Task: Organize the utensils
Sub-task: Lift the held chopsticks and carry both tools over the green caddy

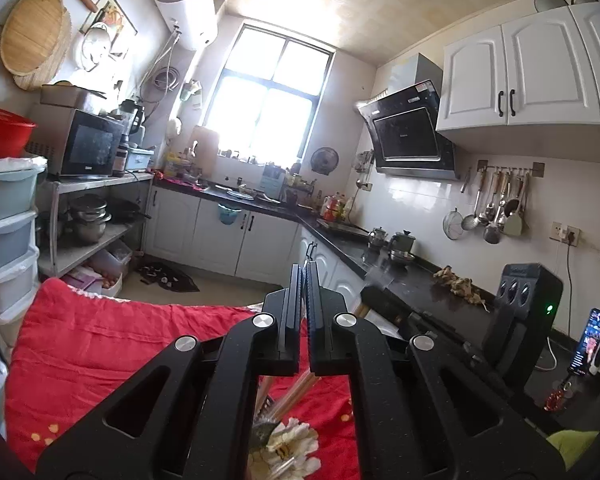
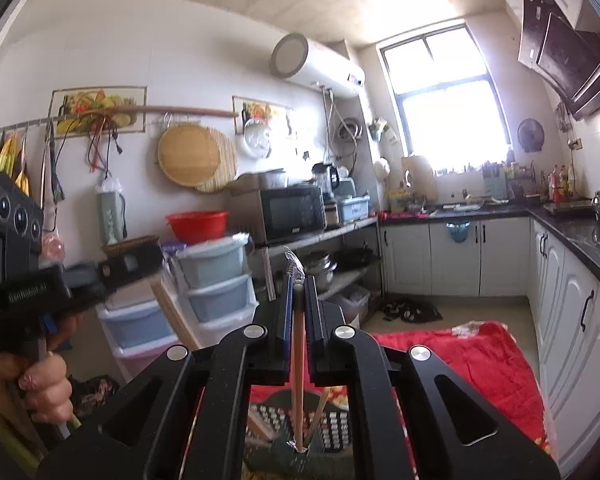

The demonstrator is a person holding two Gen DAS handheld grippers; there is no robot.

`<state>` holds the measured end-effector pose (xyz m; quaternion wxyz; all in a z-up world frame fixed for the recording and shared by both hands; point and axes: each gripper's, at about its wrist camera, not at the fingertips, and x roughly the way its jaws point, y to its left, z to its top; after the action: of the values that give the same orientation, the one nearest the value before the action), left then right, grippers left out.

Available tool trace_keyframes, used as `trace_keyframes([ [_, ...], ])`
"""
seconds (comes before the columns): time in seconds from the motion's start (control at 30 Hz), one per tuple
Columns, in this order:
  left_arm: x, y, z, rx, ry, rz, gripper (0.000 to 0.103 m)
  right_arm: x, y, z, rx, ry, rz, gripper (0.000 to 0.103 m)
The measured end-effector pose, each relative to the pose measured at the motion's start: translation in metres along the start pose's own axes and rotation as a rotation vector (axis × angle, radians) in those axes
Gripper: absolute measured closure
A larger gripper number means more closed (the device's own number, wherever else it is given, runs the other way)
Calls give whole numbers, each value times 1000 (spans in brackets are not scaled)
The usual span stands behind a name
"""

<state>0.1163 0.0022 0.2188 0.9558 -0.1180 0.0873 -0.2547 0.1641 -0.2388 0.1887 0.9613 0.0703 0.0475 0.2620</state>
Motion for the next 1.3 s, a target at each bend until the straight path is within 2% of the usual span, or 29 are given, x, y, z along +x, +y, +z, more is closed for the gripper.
trace_keyframes([
  [0.33,29,10,-13,32,31,55,102,25,-13,-5,-48,-52,-57,97],
  [0.7,61,32,-41,-5,87,81,102,62,-20,-39,-54,28,-100,97],
  [1.07,75,43,-68,-53,130,75,102,74,-27,-64,-31,84,-128,96],
  [1.13,75,46,-71,-59,141,76,101,75,-28,-67,-24,96,-136,82],
  [1.17,76,47,-71,-59,146,79,99,74,-29,-69,-15,97,-141,69],
  [1.3,75,49,-75,-63,160,93,90,71,-29,-74,-10,99,-143,68],
])
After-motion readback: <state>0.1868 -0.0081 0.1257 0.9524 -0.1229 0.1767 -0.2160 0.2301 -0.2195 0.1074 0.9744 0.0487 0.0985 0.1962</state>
